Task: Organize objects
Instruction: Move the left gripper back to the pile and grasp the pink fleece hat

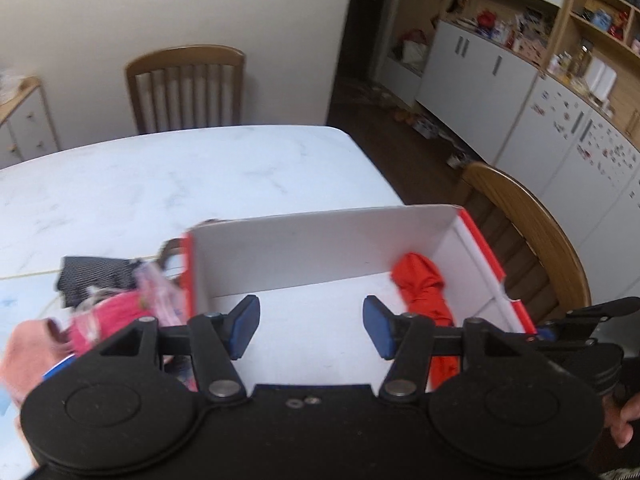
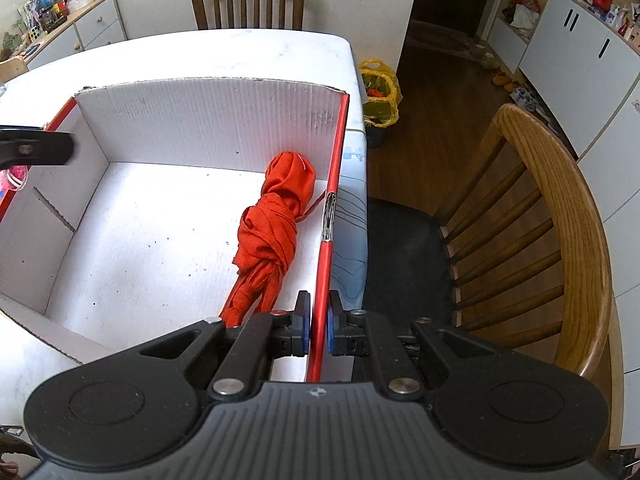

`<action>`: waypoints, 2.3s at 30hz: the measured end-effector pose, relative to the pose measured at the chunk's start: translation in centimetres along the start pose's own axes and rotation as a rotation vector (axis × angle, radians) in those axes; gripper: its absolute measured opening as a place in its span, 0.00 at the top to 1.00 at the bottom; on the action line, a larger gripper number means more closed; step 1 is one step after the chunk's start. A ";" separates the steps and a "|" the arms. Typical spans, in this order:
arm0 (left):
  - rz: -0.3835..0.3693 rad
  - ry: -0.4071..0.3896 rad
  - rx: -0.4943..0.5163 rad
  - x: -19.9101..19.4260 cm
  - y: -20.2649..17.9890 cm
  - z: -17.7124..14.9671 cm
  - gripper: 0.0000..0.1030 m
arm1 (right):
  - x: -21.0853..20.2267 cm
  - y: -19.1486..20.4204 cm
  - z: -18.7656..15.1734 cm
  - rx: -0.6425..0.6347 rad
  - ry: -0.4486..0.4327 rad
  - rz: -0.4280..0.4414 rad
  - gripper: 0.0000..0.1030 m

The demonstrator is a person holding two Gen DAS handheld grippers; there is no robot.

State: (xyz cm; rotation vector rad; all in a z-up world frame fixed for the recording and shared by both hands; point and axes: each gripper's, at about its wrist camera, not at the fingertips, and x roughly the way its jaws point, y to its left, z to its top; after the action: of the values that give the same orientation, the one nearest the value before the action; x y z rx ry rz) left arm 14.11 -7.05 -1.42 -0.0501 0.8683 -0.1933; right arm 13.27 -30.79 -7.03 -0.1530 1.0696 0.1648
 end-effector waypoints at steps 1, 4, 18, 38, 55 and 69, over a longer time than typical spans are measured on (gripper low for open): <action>0.008 -0.008 -0.012 -0.5 0.7 -0.2 0.45 | 0.0 0.1 0.0 -0.003 0.001 -0.004 0.93; 0.037 -0.026 -0.049 -1.6 2.6 -1.0 0.41 | 0.0 0.3 0.0 -0.005 0.003 -0.015 0.93; 0.187 -0.046 -0.179 -4.0 10.3 -3.9 0.26 | 0.2 0.9 0.3 -0.006 0.013 -0.042 0.93; 0.182 0.005 -0.162 -1.8 14.6 -6.8 0.01 | 0.5 1.3 0.4 0.005 0.031 -0.065 0.93; 0.251 0.200 -0.149 1.0 15.7 -13.9 0.03 | 0.6 1.5 0.4 0.006 0.035 -0.077 0.93; 0.329 0.154 -0.206 0.2 16.9 -13.4 0.61 | 0.6 1.6 0.4 0.006 0.033 -0.080 0.92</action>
State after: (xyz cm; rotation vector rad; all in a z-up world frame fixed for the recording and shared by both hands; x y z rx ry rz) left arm 6.55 9.99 -12.33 -0.0848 1.0339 0.2036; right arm 13.58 -29.12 -7.47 -0.1935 1.0953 0.0873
